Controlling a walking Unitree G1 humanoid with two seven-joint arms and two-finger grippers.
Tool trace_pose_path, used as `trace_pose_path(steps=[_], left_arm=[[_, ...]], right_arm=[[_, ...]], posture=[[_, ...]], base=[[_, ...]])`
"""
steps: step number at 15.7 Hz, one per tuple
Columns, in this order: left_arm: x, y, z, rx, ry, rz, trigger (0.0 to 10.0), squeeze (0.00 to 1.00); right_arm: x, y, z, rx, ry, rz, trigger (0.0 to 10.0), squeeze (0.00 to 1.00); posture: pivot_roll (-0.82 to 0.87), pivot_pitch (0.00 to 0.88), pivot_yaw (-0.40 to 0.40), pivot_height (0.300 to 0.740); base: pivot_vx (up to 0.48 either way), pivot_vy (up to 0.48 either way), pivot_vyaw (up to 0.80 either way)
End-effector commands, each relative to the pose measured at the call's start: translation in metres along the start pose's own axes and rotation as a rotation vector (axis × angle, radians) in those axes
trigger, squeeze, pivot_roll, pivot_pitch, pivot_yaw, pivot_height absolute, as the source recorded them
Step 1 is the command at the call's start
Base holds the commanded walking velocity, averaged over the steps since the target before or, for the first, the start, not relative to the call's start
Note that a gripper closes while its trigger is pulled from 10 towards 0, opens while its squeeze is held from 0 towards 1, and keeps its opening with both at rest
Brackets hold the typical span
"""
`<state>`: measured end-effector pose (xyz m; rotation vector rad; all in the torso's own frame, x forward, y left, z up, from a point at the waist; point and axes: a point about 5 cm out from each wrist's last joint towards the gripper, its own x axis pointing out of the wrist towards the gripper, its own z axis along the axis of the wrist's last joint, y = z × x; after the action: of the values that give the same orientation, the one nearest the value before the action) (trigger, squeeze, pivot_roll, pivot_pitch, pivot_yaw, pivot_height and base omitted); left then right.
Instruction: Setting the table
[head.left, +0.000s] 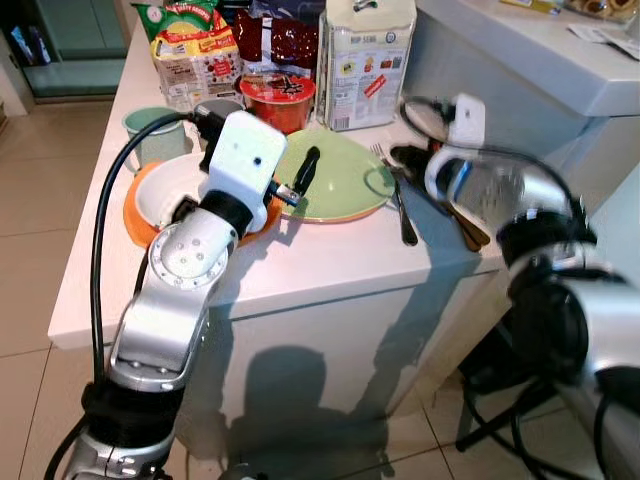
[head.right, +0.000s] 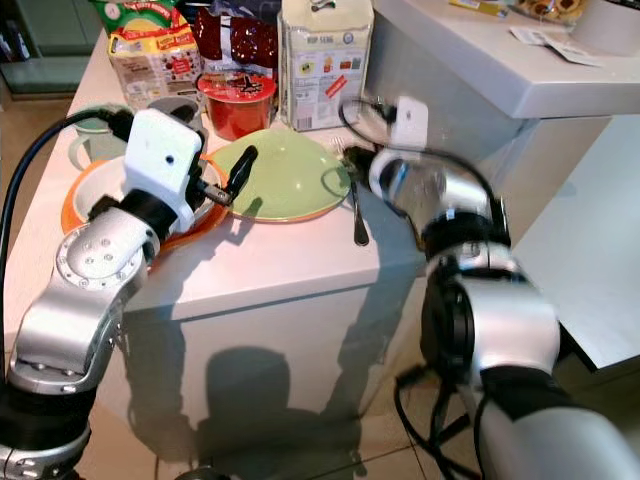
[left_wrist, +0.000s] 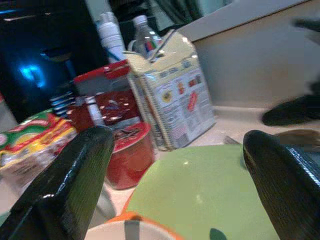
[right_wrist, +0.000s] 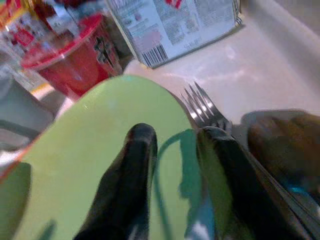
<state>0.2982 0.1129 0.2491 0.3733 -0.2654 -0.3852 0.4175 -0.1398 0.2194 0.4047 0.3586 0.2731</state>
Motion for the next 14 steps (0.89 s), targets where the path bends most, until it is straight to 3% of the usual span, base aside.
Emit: trace_pose_path(steps=[1, 5, 12, 13, 14], left_arm=[[0.004, 0.0, 0.006, -0.01, -0.021, -0.047, 10.0, 0.0], [0.006, 0.004, 0.013, -0.053, -0.031, -0.132, 10.0, 0.0], [0.004, -0.002, 0.016, -0.055, -0.025, -0.185, 10.0, 0.0], [0.004, -0.002, 0.016, -0.055, -0.025, -0.185, 10.0, 0.0], [0.005, -0.001, 0.016, -0.054, -0.022, -0.185, 10.0, 0.0]], right_arm=[[-0.003, -0.002, 0.009, 0.027, 0.004, -0.028, 10.0, 1.0], [-0.005, 0.008, 0.023, -0.039, 0.048, -0.051, 10.0, 1.0], [-0.003, 0.0, -0.003, -0.206, 0.227, -0.093, 10.0, 1.0], [-0.003, 0.001, -0.005, -0.194, 0.228, -0.084, 10.0, 0.36], [-0.001, 0.001, -0.01, -0.186, 0.236, -0.09, 10.0, 0.0]], posture=[[0.0, 0.0, -0.083, 0.74], [-0.01, 0.0, -0.052, 0.74], [0.0, 0.0, -0.065, 0.74], [0.0, 0.0, -0.065, 0.74], [0.0, 0.001, -0.065, 0.74]], base=[[0.0, 0.0, 0.0], [0.0, 0.0, 0.0], [0.0, 0.0, 0.0], [0.0, 0.0, 0.0], [0.0, 0.0, 0.0]])
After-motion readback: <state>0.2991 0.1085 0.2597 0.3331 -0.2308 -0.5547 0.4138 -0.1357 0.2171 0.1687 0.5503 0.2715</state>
